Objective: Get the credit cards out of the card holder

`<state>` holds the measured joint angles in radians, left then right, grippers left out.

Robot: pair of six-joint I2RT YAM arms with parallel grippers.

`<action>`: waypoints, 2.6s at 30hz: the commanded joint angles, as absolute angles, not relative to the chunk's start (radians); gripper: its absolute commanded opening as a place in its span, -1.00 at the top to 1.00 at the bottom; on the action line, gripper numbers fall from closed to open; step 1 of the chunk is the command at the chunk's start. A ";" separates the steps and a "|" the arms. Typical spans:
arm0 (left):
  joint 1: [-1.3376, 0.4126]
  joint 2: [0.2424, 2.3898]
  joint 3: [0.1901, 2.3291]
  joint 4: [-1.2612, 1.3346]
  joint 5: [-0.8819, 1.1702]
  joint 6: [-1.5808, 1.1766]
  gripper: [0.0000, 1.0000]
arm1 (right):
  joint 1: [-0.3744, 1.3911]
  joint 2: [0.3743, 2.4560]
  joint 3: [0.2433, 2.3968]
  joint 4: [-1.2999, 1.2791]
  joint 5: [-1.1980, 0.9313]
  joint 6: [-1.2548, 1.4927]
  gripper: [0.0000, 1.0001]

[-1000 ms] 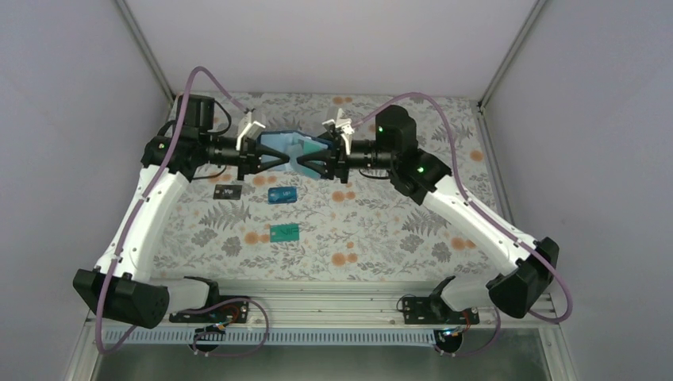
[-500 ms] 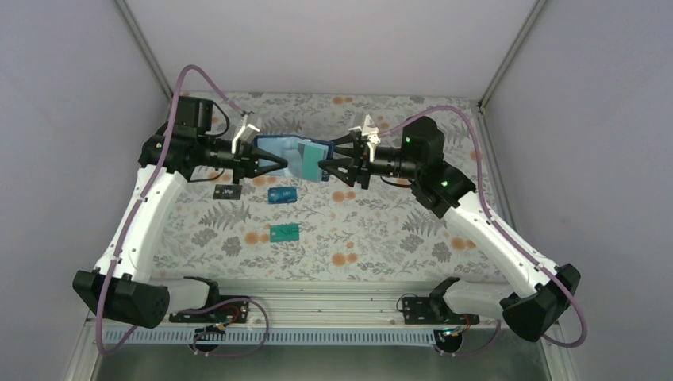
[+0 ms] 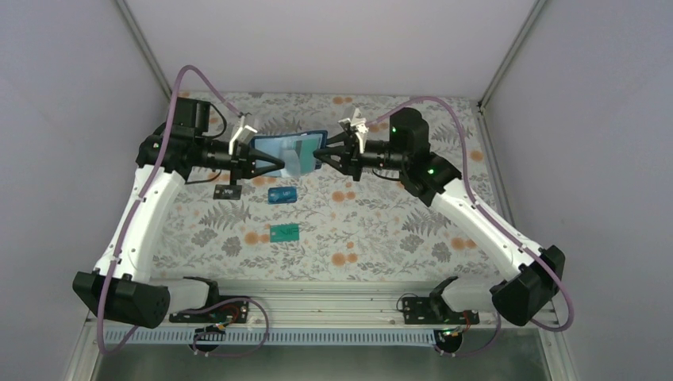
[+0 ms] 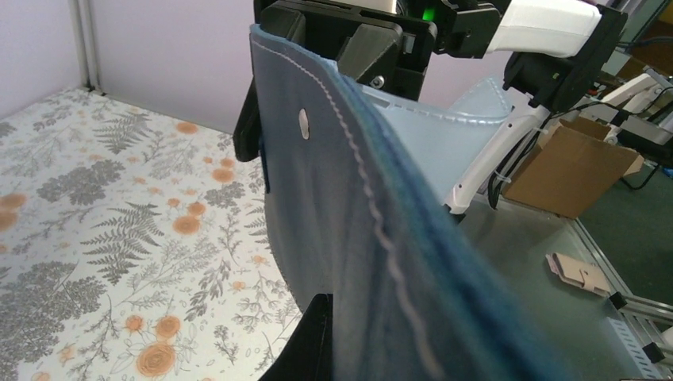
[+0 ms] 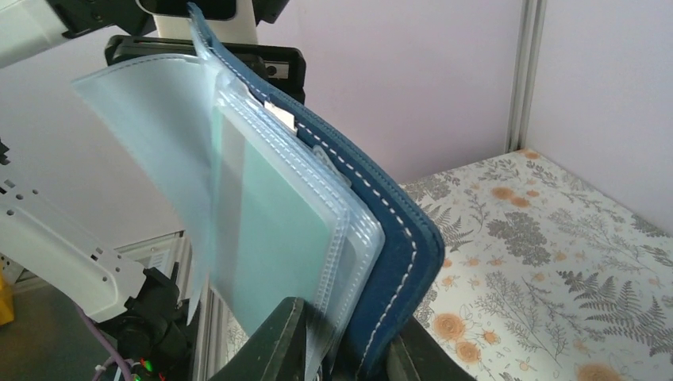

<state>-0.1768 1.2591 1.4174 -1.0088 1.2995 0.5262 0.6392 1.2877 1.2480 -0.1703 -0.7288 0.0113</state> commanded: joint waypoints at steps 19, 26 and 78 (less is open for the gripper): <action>-0.184 1.240 1.441 -1.020 1.389 0.599 0.95 | 0.713 1.236 1.221 -0.121 -0.992 -0.155 0.21; -0.182 1.242 1.444 -1.036 1.399 0.619 0.95 | 0.681 1.131 1.135 -0.127 -0.913 -0.171 0.07; -0.180 1.234 1.418 -1.007 1.363 0.589 0.95 | 0.620 1.266 1.259 -0.095 -0.869 0.053 0.17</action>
